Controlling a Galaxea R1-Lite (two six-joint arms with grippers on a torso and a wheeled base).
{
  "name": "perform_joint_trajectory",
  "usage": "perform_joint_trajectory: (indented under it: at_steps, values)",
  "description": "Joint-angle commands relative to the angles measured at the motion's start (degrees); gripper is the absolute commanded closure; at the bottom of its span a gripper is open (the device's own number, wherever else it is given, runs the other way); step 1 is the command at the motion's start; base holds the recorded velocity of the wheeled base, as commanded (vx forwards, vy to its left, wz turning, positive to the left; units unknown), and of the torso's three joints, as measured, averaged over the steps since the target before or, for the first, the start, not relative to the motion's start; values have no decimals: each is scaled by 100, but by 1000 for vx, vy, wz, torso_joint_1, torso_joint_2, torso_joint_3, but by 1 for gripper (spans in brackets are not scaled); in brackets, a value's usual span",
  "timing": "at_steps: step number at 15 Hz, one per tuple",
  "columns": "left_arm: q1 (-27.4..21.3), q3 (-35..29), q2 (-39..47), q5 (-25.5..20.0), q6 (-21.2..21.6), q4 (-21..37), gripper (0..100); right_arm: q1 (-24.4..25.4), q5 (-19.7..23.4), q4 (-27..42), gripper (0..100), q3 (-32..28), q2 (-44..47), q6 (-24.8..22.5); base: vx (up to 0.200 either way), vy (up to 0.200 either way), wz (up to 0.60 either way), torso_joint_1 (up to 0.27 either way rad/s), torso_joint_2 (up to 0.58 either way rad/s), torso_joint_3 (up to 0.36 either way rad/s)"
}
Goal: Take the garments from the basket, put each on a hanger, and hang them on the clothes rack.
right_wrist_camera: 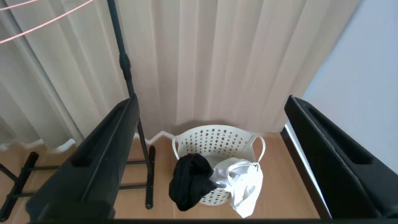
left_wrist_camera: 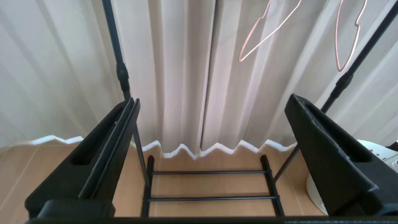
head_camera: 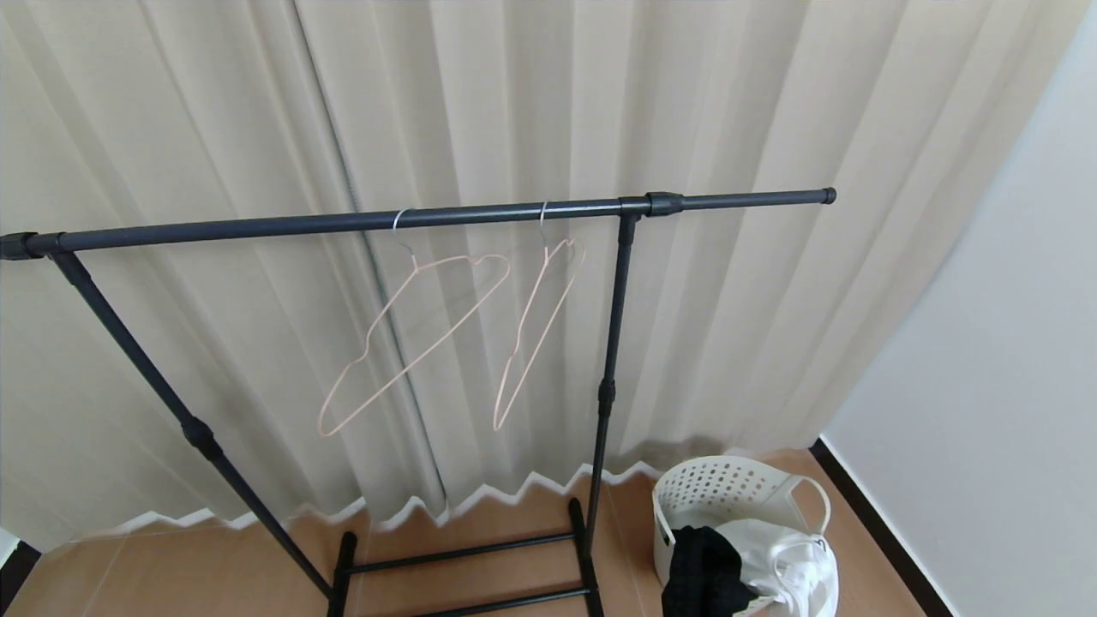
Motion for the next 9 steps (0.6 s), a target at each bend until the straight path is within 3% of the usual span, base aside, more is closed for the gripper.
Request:
perform_joint_trajectory:
  at_steps: [1,9]
  values:
    - [0,0,2,4,-2,0,0,0,4,0,0,0,8,10,0,0,0,0,0,0]
    - [0,0,2,4,25,0,0,0,13,0,0,0,8,-17,0,0,0,0,0,0]
